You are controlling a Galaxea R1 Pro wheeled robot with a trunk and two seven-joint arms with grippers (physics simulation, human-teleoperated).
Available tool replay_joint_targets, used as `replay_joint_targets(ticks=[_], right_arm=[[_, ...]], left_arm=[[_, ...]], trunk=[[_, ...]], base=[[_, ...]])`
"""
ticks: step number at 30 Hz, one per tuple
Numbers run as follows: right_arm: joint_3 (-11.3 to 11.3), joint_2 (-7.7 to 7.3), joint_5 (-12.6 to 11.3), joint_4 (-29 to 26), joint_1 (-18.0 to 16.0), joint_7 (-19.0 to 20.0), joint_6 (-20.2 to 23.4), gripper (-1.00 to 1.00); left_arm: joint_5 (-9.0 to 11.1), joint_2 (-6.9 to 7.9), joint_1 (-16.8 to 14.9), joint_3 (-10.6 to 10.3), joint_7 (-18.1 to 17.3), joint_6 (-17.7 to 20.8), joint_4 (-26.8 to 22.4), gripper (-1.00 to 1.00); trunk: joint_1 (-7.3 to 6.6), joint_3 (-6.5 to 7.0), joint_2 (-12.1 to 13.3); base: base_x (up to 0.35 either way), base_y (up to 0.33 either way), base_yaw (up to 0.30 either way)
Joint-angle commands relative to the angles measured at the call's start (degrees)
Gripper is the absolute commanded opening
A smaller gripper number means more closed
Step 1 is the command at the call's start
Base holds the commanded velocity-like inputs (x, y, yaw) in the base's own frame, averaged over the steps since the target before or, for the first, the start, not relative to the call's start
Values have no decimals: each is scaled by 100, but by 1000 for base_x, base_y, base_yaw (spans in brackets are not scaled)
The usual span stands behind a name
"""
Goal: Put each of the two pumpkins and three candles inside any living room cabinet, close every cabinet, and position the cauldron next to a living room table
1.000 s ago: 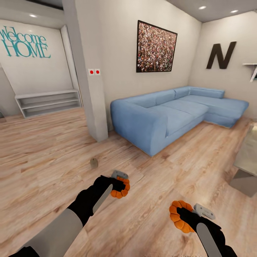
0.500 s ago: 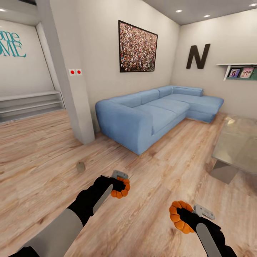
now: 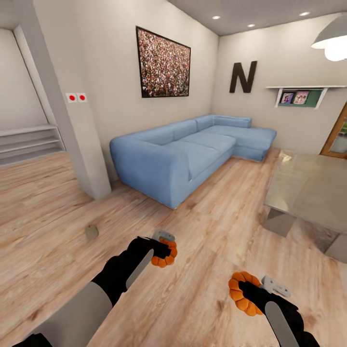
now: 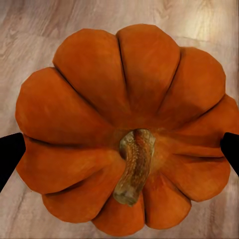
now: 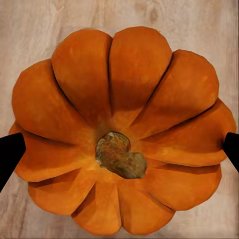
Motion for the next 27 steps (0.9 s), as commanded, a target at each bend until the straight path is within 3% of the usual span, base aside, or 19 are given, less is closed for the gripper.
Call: replay_joint_targets(ticks=[1, 27], right_arm=[[4, -2, -52, -8, -4, -44, 5, -100], [-14, -8, -52, 30, -5, 34, 5, -100]], left_arm=[[55, 2, -5, -18, 45, 20, -15, -100], [50, 4, -9, -42, 43, 19, 16, -100]], trunk=[[-1, -5, -3], [-1, -5, -3]], base=[[0, 0, -240], [0, -1, -230]])
